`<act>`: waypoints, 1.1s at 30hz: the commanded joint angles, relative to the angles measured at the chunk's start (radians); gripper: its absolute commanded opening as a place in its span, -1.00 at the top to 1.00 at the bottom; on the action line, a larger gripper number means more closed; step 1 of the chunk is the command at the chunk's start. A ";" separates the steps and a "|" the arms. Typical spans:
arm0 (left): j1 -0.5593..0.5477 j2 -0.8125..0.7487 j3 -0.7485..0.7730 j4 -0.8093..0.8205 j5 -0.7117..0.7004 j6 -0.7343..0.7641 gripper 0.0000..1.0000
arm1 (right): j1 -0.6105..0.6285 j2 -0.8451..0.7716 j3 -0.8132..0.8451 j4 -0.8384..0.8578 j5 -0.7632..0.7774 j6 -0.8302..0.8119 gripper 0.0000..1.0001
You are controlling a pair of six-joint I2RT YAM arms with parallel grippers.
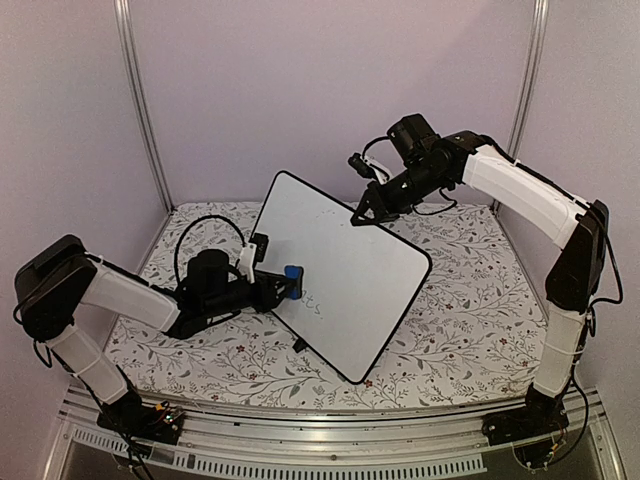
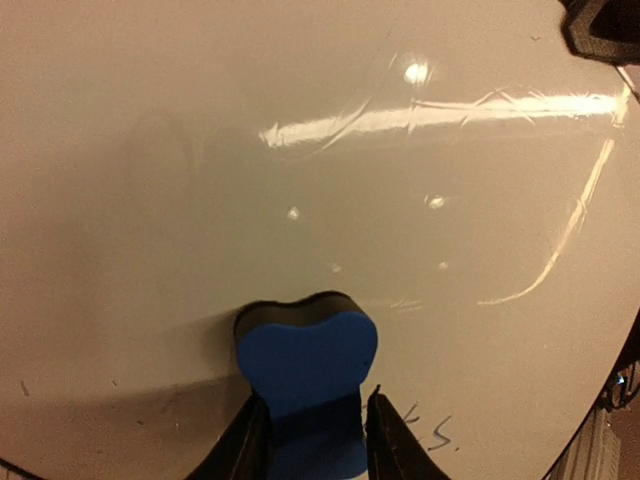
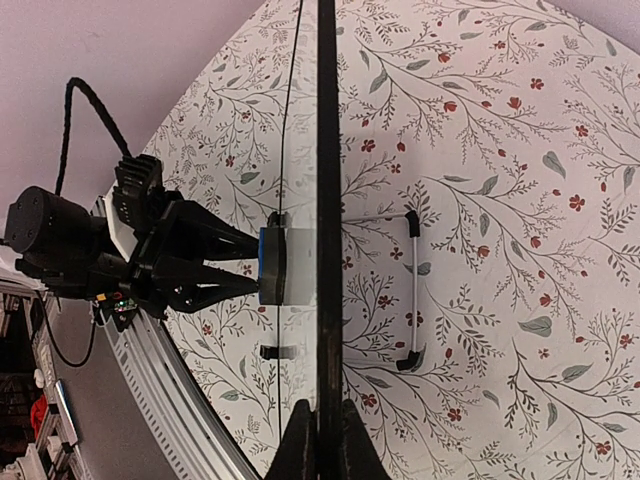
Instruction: Erase the whiteboard
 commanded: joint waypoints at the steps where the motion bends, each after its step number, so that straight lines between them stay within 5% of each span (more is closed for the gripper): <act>1: -0.019 -0.001 -0.001 0.023 0.009 -0.010 0.35 | 0.029 0.025 -0.006 -0.054 0.037 -0.072 1.00; 24: -0.045 0.066 0.089 -0.116 -0.080 -0.016 0.38 | 0.029 0.027 -0.006 -0.054 0.037 -0.072 1.00; 29: -0.045 0.064 0.090 -0.119 -0.091 -0.024 0.78 | 0.029 0.029 -0.006 -0.054 0.036 -0.073 1.00; 33: -0.047 0.051 0.089 -0.128 -0.093 -0.031 0.87 | 0.029 0.026 -0.008 -0.053 0.036 -0.073 1.00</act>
